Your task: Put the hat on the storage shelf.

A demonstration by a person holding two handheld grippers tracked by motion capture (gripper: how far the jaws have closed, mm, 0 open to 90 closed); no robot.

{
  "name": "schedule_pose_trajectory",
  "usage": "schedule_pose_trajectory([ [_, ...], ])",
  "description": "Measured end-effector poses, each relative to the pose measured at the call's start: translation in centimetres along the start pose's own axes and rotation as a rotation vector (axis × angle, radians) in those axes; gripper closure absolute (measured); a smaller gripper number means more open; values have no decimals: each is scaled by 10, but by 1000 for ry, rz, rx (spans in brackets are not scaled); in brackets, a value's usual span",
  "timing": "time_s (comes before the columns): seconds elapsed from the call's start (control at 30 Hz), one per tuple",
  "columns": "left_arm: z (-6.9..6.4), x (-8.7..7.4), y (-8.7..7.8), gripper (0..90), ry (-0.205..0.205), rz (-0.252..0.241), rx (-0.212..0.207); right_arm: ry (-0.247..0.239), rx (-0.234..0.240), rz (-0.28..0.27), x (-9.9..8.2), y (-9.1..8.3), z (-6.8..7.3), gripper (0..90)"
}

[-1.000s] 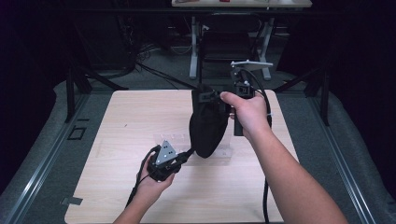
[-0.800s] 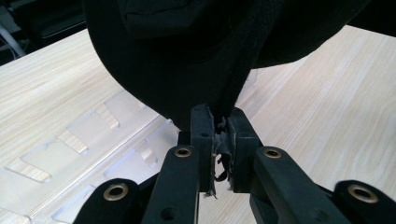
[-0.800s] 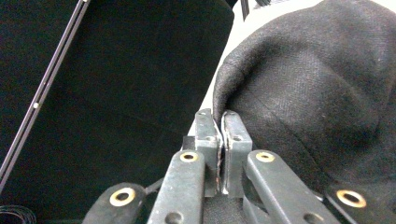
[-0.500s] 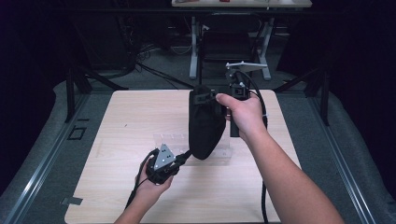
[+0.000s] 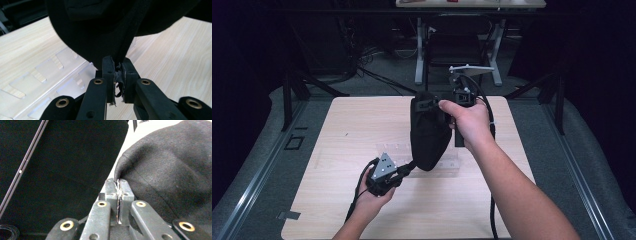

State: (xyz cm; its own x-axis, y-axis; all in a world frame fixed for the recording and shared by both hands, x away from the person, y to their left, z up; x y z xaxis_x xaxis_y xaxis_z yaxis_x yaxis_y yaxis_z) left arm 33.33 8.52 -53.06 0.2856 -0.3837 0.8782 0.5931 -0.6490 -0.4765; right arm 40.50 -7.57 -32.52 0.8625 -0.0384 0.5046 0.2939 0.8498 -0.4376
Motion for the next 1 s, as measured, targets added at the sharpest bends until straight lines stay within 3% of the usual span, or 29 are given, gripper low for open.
schedule_pose_trajectory([
  [0.07,1,-2,0,839,-17,-1,9,3,9,-5,0,6,-1,872],
  [0.3,-1,-4,0,841,-5,-2,46,-1,19,-14,2,6,-2,825],
  [0.47,3,-8,0,849,-43,16,68,-12,22,-29,3,-4,-1,821],
  [0.77,1,-32,9,849,-1,95,109,-3,4,-59,5,-27,-13,833],
  [1.0,5,-36,8,843,-54,84,111,-4,-23,-69,4,-39,-22,830],
])
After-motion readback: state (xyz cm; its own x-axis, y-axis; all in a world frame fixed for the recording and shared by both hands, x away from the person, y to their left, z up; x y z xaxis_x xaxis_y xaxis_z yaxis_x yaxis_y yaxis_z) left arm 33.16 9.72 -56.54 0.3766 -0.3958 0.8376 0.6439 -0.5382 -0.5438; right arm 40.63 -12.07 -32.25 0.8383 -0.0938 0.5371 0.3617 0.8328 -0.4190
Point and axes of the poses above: each handheld gripper's, and its own axes: y roughly forward along the jaws, x roughly out of its top, z roughly to its left, the point moved 5 cm from there along y, roughly forward along the jaws, and after that the axes turned 2 degrees about x, right-handed, at the moved point
